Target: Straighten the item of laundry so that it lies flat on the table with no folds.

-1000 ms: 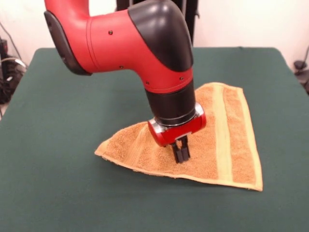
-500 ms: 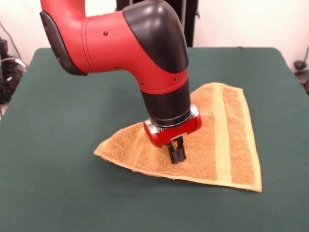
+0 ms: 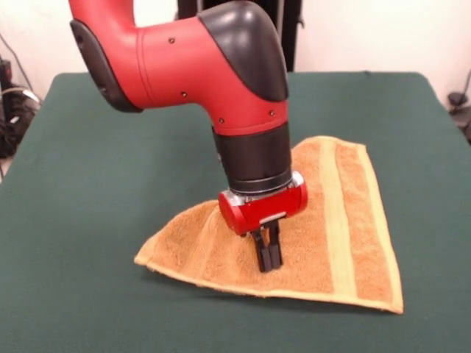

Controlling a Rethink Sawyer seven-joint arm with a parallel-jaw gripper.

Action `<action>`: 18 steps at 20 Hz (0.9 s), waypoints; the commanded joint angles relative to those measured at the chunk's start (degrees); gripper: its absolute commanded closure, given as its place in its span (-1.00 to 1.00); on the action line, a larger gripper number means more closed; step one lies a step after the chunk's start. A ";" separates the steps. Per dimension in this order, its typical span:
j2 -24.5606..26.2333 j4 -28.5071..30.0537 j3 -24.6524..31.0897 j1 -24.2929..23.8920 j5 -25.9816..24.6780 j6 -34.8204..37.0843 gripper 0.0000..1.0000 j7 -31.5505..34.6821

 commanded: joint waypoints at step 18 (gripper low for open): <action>5.55 4.73 5.84 0.23 -10.06 -16.72 1.00 6.41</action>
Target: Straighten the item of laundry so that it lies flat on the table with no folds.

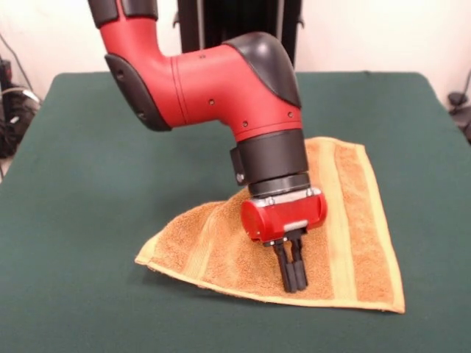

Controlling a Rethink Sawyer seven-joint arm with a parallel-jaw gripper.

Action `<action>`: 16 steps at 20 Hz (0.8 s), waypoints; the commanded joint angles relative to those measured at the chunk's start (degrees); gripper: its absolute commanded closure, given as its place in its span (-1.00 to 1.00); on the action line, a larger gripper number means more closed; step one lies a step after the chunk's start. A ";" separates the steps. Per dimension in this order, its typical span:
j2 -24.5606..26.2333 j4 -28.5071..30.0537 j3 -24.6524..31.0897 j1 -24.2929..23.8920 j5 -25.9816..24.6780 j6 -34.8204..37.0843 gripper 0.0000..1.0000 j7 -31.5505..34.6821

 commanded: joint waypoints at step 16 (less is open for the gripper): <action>-12.75 3.68 2.65 6.32 18.31 34.73 1.00 10.57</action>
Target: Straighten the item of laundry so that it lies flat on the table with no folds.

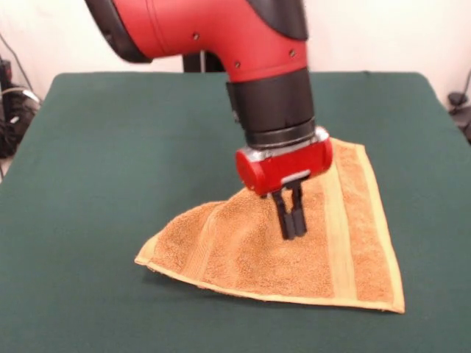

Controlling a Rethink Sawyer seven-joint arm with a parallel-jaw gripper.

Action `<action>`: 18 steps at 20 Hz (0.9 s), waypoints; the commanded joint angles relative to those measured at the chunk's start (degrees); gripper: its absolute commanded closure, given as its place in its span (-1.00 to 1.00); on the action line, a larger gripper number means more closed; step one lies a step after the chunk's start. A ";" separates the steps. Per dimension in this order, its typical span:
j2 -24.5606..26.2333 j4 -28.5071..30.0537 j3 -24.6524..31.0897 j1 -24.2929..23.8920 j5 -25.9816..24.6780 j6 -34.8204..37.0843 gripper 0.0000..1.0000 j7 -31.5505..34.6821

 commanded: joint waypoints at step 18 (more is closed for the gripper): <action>9.06 -9.20 -11.10 16.19 5.95 16.40 1.00 11.25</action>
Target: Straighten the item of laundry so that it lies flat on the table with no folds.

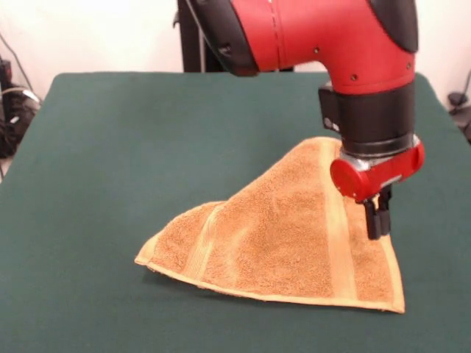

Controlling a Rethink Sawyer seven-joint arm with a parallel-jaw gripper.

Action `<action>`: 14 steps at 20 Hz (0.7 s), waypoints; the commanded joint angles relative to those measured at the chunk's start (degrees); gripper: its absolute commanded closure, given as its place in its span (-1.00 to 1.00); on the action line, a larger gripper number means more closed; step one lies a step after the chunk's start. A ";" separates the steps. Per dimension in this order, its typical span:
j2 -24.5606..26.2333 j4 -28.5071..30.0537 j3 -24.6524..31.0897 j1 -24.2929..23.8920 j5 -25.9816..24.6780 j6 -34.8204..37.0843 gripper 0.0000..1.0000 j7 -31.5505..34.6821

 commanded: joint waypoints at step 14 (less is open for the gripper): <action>6.44 -7.58 -10.68 7.34 3.18 9.77 1.00 14.16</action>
